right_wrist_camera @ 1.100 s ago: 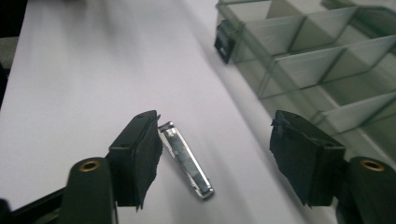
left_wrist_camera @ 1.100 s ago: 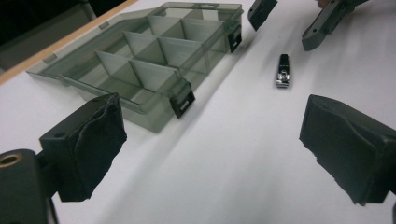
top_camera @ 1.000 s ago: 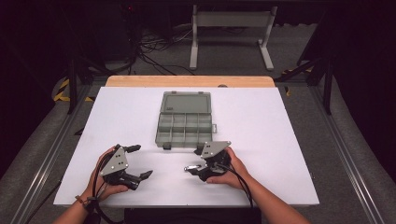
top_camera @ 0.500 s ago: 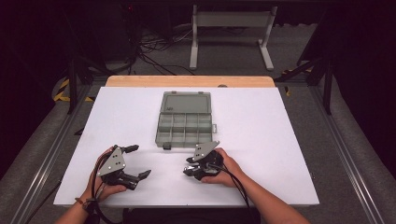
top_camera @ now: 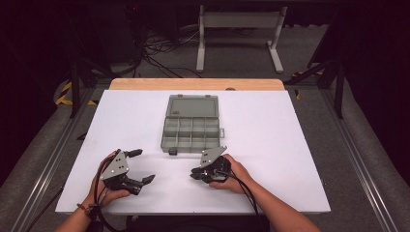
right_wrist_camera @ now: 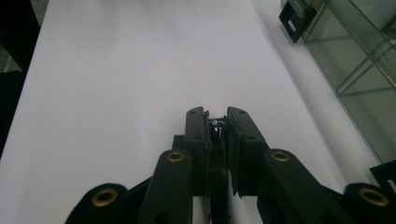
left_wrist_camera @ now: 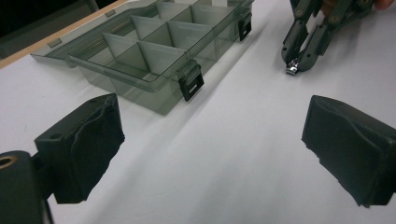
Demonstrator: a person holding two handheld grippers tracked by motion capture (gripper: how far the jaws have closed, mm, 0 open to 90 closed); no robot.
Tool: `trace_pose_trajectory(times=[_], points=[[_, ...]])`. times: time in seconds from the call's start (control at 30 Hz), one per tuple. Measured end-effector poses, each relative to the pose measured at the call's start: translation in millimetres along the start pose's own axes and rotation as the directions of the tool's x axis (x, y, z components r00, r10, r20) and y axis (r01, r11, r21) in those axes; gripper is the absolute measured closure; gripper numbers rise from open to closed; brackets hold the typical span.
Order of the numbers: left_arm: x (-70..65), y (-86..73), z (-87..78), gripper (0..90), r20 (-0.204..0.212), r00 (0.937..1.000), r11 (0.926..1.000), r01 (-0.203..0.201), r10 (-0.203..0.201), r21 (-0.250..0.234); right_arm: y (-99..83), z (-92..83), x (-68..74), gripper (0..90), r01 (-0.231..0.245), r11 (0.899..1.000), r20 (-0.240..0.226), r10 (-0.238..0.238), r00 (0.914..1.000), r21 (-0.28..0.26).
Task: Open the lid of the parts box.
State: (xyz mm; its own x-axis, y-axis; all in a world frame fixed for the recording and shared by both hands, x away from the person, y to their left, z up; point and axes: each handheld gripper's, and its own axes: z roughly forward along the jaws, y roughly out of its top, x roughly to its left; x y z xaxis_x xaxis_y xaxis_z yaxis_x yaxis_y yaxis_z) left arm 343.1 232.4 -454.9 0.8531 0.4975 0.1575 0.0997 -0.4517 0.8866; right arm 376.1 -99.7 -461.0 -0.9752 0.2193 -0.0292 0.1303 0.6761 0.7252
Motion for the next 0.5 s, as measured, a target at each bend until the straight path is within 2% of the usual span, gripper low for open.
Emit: trace_pose_trajectory(times=[0.07, 0.33, 0.5], points=[[0.9, -0.5, -0.5, 5.9, 0.001, 1.0, 1.0, 0.003, -0.003, 0.003, 0.2, -0.5, 1.7, 79.8, 0.018, 1.0, 0.012, -0.018, 0.9998, 0.001], [1.3, -1.3, -2.6, 5.8, -0.002, 1.0, 1.0, 0.001, -0.001, 0.003, -2.2, -3.2, 3.9, 79.8, 0.012, 1.0, 0.015, -0.012, 0.9998, -0.013], [0.0, 0.0, -3.3, 5.8, -0.007, 1.0, 1.0, -0.002, 0.002, -0.003, -4.1, -6.9, 7.7, 79.8, 0.008, 1.0, 0.033, -0.007, 0.9994, -0.022]])
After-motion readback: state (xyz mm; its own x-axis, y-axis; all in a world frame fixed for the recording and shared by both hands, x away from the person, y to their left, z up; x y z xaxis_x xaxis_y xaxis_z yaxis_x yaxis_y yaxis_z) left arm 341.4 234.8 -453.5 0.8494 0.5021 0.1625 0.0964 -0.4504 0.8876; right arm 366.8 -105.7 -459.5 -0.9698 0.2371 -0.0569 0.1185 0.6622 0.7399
